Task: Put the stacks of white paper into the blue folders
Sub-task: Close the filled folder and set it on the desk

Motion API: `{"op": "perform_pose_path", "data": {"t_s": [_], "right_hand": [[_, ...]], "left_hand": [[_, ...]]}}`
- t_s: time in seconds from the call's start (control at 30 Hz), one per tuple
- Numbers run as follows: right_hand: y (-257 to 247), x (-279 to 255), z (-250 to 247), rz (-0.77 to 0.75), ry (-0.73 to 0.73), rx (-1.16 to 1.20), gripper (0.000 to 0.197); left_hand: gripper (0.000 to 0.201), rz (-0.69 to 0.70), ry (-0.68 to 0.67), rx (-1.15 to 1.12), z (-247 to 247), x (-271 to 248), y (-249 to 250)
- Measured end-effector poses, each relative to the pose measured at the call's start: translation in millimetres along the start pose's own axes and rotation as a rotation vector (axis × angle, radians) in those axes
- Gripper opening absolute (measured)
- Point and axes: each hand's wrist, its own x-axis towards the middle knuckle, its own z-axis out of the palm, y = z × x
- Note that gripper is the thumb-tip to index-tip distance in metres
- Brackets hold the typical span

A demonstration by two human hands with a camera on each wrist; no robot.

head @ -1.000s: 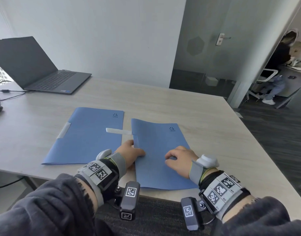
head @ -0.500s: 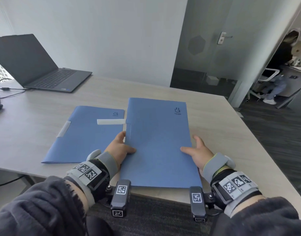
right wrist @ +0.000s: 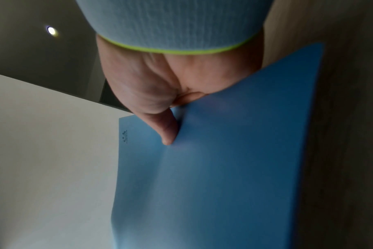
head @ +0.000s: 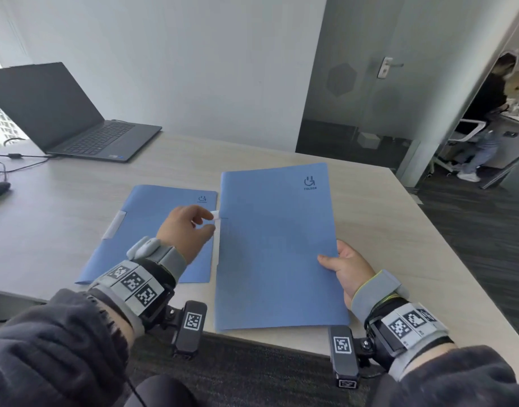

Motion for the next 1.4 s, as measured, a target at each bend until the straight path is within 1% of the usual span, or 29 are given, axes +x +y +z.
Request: {"op": "perform_pose_path", "data": {"t_s": [0.03,0.07,0.1,0.13,0.17,0.23,0.33,0.43,0.57,0.63,0.7,0.83,0.93,1.03,1.1,1.13,1.2,1.27,1.33,1.37,1.4], "right_hand": [[-0.9,-0.7,0.3,-0.001,-0.01,0.007,0.035],[-2.3,-1.6,1.5,-0.002,-0.024,0.01,0.035],[-3.5,-2.9,2.7,-0.002,-0.038,0.01,0.034],[-4.0,-3.6,3.6,-0.002,-0.048,0.01,0.033],[-5.0,-4.4,4.8,-0.005,-0.058,0.01,0.033],[-6.1,-5.0,6.3,-0.015,-0.063,0.012,0.032],[-5.6,-3.9,6.6,-0.026,-0.073,0.006,0.033],[-4.4,-3.8,6.2,-0.029,-0.085,0.009,0.034],[-4.6,-5.2,7.2,-0.027,-0.074,0.027,0.034],[-4.0,-5.1,7.7,-0.018,-0.067,0.038,0.033],[-3.3,-5.1,8.7,-0.007,-0.062,0.044,0.033],[-1.9,-6.2,9.8,0.002,-0.056,0.063,0.033],[0.9,-7.4,10.4,0.003,-0.037,0.075,0.034],[3.2,-9.6,15.5,0.007,-0.034,0.088,0.032],[4.7,-11.0,19.3,0.014,-0.037,0.103,0.032],[5.4,-11.2,21.7,0.018,-0.041,0.106,0.032],[6.6,-12.0,26.7,0.027,-0.047,0.107,0.031],[7.2,-10.6,33.1,0.039,-0.038,0.11,0.031],[5.4,-8.4,41.8,0.052,-0.032,0.117,0.03],[3.9,-7.0,47.4,0.061,-0.034,0.114,0.03],[2.8,-4.6,54.7,0.071,-0.045,0.102,0.03]], "left_hand": [[0.029,0.037,0.013,0.099,-4.0,3.8,-0.8],[0.042,0.053,-0.022,0.223,-7.5,7.3,-1.6],[0.056,0.053,-0.087,0.338,-9.5,10.4,-2.4],[0.064,0.043,-0.158,0.416,-10.1,13.3,-3.6],[0.066,0.02,-0.22,0.453,-10.6,14.7,-3.7],[0.058,-0.013,-0.3,0.458,-9.9,15.3,-3.7],[0.033,-0.043,-0.336,0.324,-9.8,11.6,0.3],[0.021,-0.08,-0.351,0.22,-10.8,8.2,5.7],[0.017,-0.15,-0.355,0.031,-6.6,5.0,7.3],[0.016,-0.234,-0.367,-0.162,-1.0,1.3,8.9],[0.021,-0.335,-0.357,-0.36,6.4,-1.9,9.3],[0.025,-0.435,-0.282,-0.546,14.4,-6.1,7.4],[0.032,-0.475,-0.291,-0.646,15.9,-9.6,9.0],[0.04,-0.514,-0.272,-0.693,18.4,-13.6,11.2],[0.043,-0.515,-0.251,-0.713,19.0,-14.6,9.1],[0.044,-0.516,-0.256,-0.726,17.8,-14.8,6.5],[0.05,-0.512,-0.321,-0.722,11.5,-19.6,2.0],[0.061,-0.474,-0.404,-0.61,5.4,-26.2,-8.2],[0.071,-0.417,-0.46,-0.478,-1.9,-34.8,-19.4],[0.074,-0.408,-0.468,-0.441,-5.2,-37.7,-25.0],[0.076,-0.41,-0.445,-0.428,-8.1,-38.5,-31.3]]}}
